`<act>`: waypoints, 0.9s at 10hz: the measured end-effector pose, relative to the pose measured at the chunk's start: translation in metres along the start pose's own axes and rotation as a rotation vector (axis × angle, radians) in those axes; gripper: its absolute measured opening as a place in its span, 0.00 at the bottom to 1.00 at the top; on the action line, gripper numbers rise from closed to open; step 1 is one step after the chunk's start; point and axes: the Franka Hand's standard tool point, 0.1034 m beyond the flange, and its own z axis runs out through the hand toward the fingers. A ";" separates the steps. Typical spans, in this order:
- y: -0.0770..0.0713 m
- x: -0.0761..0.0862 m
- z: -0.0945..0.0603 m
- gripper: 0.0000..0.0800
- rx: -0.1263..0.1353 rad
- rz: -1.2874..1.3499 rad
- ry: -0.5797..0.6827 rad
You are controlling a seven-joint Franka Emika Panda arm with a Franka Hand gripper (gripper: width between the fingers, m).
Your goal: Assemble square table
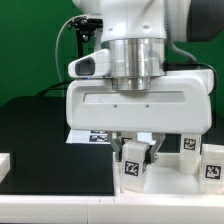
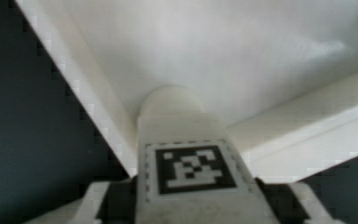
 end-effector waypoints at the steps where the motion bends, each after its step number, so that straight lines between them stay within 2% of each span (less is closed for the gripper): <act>1: 0.000 0.000 0.000 0.36 0.000 0.048 0.000; 4: 0.000 0.000 0.002 0.36 -0.007 0.622 -0.002; 6: -0.002 0.003 0.004 0.36 -0.006 1.003 -0.046; 7: -0.001 0.003 0.004 0.36 0.006 1.133 -0.050; 9: -0.001 0.003 0.004 0.36 0.004 1.133 -0.050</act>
Offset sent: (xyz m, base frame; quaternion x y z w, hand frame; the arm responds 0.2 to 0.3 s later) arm -0.0045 -0.0068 -0.0085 -0.0523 -0.0156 0.4668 0.8827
